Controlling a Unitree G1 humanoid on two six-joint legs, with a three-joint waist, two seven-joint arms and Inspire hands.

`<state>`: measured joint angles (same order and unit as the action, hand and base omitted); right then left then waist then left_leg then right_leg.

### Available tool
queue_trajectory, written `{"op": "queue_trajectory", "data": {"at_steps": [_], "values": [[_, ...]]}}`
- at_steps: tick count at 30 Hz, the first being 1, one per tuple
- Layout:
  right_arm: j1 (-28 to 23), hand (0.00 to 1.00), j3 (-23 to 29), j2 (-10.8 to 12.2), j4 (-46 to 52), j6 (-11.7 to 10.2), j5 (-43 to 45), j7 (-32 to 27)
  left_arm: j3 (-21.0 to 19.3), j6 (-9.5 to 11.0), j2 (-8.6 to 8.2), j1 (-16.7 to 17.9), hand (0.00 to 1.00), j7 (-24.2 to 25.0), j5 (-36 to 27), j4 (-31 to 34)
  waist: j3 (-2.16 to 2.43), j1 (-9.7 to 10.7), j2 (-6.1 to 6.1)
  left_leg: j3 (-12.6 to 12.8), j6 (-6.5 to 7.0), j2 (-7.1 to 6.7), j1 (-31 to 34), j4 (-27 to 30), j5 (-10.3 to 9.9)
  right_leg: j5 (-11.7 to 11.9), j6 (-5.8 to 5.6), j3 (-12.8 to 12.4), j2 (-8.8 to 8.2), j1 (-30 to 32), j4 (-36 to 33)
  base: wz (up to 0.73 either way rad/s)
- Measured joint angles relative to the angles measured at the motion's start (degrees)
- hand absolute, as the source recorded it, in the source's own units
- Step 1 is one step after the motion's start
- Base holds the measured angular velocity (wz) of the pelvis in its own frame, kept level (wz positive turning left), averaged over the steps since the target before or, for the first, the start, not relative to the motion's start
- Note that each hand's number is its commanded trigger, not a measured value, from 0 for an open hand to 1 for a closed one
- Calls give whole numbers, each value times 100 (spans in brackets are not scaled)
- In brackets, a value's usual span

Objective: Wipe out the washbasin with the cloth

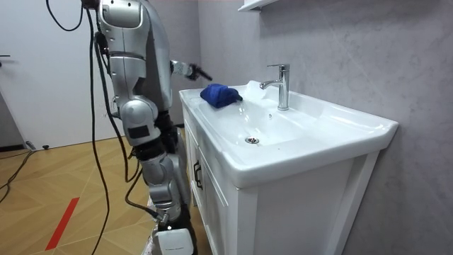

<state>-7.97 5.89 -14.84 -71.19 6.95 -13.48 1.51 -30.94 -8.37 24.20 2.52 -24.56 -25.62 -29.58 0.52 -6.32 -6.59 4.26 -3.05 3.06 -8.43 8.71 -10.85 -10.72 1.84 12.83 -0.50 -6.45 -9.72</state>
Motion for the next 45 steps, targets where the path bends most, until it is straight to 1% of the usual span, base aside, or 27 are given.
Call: {"op": "queue_trajectory", "data": {"at_steps": [2, 4, 6, 7, 9, 10, 11, 13, 17, 18, 20, 21, 23, 24, 27, 28, 30, 33, 34, 35, 37, 40, 41, 42, 43, 44, 45], "values": [[-10, 0, 5, -28, 13, 12, 53, 11, -99, 0, 2, 123, 0, -35, -253, -337, -10, -50, 54, -80, 0, -15, 20, 0, -1, -17, -13, 107, -22, -38, 15, 30], [-18, 0, 3, -56, 14, 30, 125, 8, -99, -4, 2, 328, 0, -45, -344, -424, -5, -72, 73, -128, 1, -47, 15, 3, -1, -53, -40, 154, -50, -44, 10, 24], [-8, 0, -1, -93, 14, 71, 249, -11, -161, -5, 6, 483, 0, -139, -513, -554, -5, -227, 79, -131, 11, -78, 34, 6, -6, -76, -67, 172, -104, -52, -10, 9], [-2, 0, -7, -99, 18, 69, 269, -15, -189, 0, 10, 521, 0, -141, -528, -640, -5, -252, 76, -131, 11, -87, 41, 6, -7, -86, -77, 189, -118, -50, -15, 14], [-9, 0, -21, -98, 13, 73, 300, -23, -279, 3, 12, 581, 0, -146, -543, -1023, 4, -281, 70, -165, 16, -129, 70, 48, -9, -119, -111, 255, -148, -52, -36, 19], [-11, 0, -50, -95, 12, 101, 300, -8, -278, 0, 11, 606, 0, -143, -539, -1245, 5, -350, 74, -210, 30, -152, 96, 100, -17, -132, -125, 294, -176, -36, -68, 20], [9, 0, -111, -94, 10, 147, 299, 1, -279, 3, 11, 665, 0, -123, -538, -1442, 3, -418, 80, -283, 35, -172, 105, 101, -19, -153, -135, 317, -199, -15, -115, 15], [34, 0, -140, -95, 11, 136, 295, 20, -278, 3, 11, 869, 0, -95, -586, -1706, 4, -474, 77, -298, 52, -187, 133, 114, -29, -155, -143, 334, -216, -20, -115, 9], [64, 0, -236, -104, 7, 137, 260, 64, -275, 5, -7, 1279, 0, -68, -653, -2190, 1, -519, 87, -353, 117, -205, 194, 211, -69, -161, -163, 498, -245, -47, -103, 16], [90, 0, -237, -105, -5, 134, 266, 72, -275, 6, -7, 1317, 0, -67, -651, -2308, -21, -513, 124, -382, 117, -211, 197, 209, -69, -164, -168, 506, -250, -50, -105, 15], [180, 0, -235, -122, -33, 130, 289, 124, -269, 6, -32, 1459, 0, -76, -584, -2797, -34, -498, 128, -455, 118, -227, 198, 208, -69, -178, -181, 541, -262, -68, -103, 11], [192, 0, -236, -126, -35, 130, 282, 131, -255, 7, -57, 1478, 0, -79, -513, -2884, -35, -492, 127, -460, 118, -231, 200, 208, -69, -181, -185, 577, -271, -74, -104, 14], [206, 0, -274, -133, -56, 143, 289, 210, -8, 9, -183, 1614, 0, -76, -302, -3238, -35, -461, 134, -465, 123, -251, 218, 205, -66, -192, -202, 638, -301, -90, -117, 17], [196, 0, -300, -131, -60, 143, 298, 245, 109, 0, -283, 1671, 0, -69, -59, -3379, -29, -449, 156, -465, 128, -265, 217, 204, -63, -204, -217, 647, -317, -95, -126, 10], [208, 0, -353, -121, -126, 136, 258, 329, 337, -29, -478, 1772, 0, 36, 511, -3561, -27, -387, 211, -459, 129, -287, 203, 199, -62, -222, -241, 658, -351, -153, -125, 7], [224, 0, -349, -121, -198, 137, 267, 386, 419, -39, -601, 1827, 0, 110, 861, -3587, -24, -359, 234, -442, 130, -301, 181, 204, -63, -235, -257, 668, -367, -183, -126, 8], [220, 0, -355, -116, -237, 136, 409, 518, 540, -67, -816, 1766, 0, 321, 1579, -3621, -32, -319, 308, -444, 130, -308, 194, 207, -62, -242, -264, 733, -408, -186, -128, 12], [221, 0, -384, -115, -300, 118, 428, 611, 870, -114, -941, 1655, 0, 549, 1997, -3724, -47, -290, 366, -424, 131, -299, 189, 204, -62, -236, -263, 759, -402, -215, -102, 5], [234, 0, -471, -117, -332, 108, 468, 628, 1088, -117, -1018, 1645, 0, 645, 2178, -3715, -52, -175, 395, -425, 131, -304, 183, 206, -62, -240, -268, 784, -404, -255, -90, 8], [220, 0, -496, -117, -352, 89, 506, 630, 1315, -121, -1070, 1589, 0, 762, 2331, -3714, -52, -118, 404, -427, 132, -307, 182, 207, -63, -252, -272, 781, -406, -257, -92, 8], [206, 0, -600, -125, -382, 60, 590, 611, 1557, -129, -1118, 1477, 0, 931, 2505, -3691, -56, -52, 407, -426, 132, -306, 185, 203, -63, -255, -272, 779, -404, -253, -90, 0], [188, 0, -691, -121, -392, 63, 1102, 556, 1635, -127, -1168, 1282, 0, 1085, 2867, -3659, -55, 68, 408, -405, 132, -307, 179, 202, -62, -262, -269, 751, -404, -238, -98, -3], [184, 0, -752, -121, -385, 57, 1250, 527, 1780, -126, -1168, 1255, 0, 1120, 2969, -3609, -38, 138, 444, -383, 132, -307, 180, 206, -62, -262, -269, 749, -402, -237, -110, -5], [174, 0, -779, -119, -378, 55, 1310, 501, 1859, -116, -1172, 1246, 0, 1129, 3021, -3588, -36, 150, 446, -342, 132, -303, 173, 204, -62, -262, -269, 735, -399, -237, -119, -15], [156, 0, -850, -116, -371, 44, 1425, 433, 2047, -83, -1179, 1235, 0, 1161, 3038, -3555, -38, 166, 448, -215, 132, -294, 143, 203, -62, -262, -268, 667, -371, -239, -140, -29], [147, 0, -883, -113, -363, 20, 1579, 391, 2192, -43, -1191, 1238, 0, 1194, 3040, -3551, -54, 184, 456, -137, 132, -288, 77, 186, -62, -265, -264, 582, -373, -250, -182, -34], [142, 0, -904, -108, -362, 7, 1669, 366, 2241, -34, -1200, 1240, 0, 1220, 3054, -3551, -52, 199, 462, -109, 132, -287, 59, 182, -62, -269, -263, 545, -372, -250, -187, -32]]}}
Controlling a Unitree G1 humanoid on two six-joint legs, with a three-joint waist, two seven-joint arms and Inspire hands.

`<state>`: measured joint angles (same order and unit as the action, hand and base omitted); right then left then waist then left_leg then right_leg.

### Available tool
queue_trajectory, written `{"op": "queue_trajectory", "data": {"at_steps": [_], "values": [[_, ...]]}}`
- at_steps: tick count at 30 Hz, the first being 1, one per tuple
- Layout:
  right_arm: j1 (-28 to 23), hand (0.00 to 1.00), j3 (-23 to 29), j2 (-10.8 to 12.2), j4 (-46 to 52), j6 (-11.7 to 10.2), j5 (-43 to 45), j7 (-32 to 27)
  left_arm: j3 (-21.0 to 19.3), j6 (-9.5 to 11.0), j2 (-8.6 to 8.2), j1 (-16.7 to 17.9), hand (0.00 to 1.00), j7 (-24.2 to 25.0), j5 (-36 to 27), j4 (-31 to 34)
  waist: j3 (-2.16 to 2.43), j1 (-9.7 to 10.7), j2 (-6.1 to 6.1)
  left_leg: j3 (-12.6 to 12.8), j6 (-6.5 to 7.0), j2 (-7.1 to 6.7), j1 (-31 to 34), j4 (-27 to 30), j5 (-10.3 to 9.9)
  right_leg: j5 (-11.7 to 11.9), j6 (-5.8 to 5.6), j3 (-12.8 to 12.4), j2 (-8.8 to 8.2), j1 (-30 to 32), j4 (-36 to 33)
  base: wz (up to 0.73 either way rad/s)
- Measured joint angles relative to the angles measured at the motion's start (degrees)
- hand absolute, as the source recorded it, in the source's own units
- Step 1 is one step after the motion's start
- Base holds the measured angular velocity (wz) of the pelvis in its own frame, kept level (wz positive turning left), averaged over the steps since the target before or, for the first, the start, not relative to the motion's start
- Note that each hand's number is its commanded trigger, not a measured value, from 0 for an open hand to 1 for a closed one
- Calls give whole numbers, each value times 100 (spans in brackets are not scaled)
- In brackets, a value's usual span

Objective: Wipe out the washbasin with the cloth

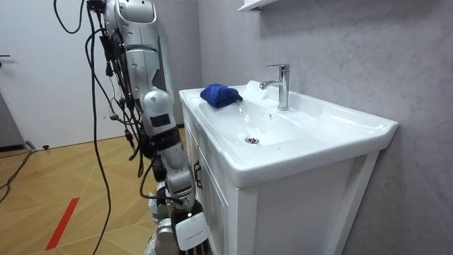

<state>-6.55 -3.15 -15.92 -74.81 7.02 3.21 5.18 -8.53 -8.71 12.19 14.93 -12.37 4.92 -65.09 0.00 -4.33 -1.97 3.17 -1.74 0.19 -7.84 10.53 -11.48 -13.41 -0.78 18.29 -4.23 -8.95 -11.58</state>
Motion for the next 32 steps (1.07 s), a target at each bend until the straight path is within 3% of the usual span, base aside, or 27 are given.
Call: {"op": "queue_trajectory", "data": {"at_steps": [3, 10, 17, 23, 32], "values": [[22, 0, -16, 88, 85, -3, 660, -125, 273, 34, -53, -19, 0, 185, 219, 99, -12, 131, 97, 107, 0, 9, 23, -3, -1, -2, 0, -79, 11, 55, 36, -14], [7, 0, -76, 397, 287, -14, 1595, -342, 571, 70, -131, -115, 0, 314, 367, 138, -52, 148, 301, 158, 21, 19, 15, -5, -16, 2, 4, -266, 33, 128, 3, -12], [-4, 0, -63, 477, 352, -12, 1201, -706, 662, 63, -155, -196, 0, 315, 365, 155, -40, 260, 279, 158, 54, 17, 67, -30, -37, 9, -9, -279, 33, 206, -3, 0], [-33, 0, -6, 543, 344, 6, 883, -709, 648, -16, -269, -137, 0, 318, 405, 144, -24, 276, 255, 236, 54, 23, 27, -29, -37, 9, -8, -391, 43, 208, -9, -9], [-19, 0, -10, 642, 301, 8, 510, -694, 674, -139, -280, -151, 0, 476, 485, 98, -29, 323, 252, 281, 54, 35, -30, -23, -37, 22, -3, -423, 48, 195, -8, -1]]}}
